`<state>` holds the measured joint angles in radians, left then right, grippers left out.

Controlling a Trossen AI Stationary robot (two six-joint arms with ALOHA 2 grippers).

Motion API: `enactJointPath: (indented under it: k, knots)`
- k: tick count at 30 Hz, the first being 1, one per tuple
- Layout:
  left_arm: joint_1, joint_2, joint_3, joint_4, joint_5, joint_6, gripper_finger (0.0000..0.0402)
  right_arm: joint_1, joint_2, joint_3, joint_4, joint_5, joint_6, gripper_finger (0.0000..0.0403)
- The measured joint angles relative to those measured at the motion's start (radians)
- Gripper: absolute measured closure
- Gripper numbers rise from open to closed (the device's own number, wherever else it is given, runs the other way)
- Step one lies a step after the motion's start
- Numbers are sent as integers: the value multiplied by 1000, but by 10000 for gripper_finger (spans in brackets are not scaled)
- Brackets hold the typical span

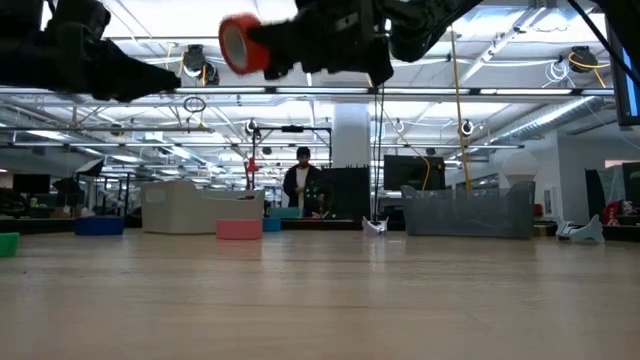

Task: Pick and place Stapler, Stapler remover, tape
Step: Put the orange tape into the white bin

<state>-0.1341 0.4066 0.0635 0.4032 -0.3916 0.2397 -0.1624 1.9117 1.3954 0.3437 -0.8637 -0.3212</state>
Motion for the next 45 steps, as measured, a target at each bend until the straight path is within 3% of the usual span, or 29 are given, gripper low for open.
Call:
enactJointPath:
  k: [6,19,31,34,38,41,45]
  knots:
    - [0,151,19,125,54,17,256,-1,7,-2,49,51,10,370]
    - [0,453,234,131,80,75,256,-8,4,-2,72,110,12,370]
    - [0,538,303,135,70,81,256,-14,4,-2,75,132,17,370]
    - [0,538,306,134,25,64,259,-15,4,-1,78,138,20,370]
    - [0,538,307,121,4,63,304,-14,4,-1,76,147,28,367]
    - [1,538,307,117,-9,61,361,-13,4,-1,77,201,52,338]
    - [0,538,307,115,-9,65,367,-11,4,-1,67,249,75,293]
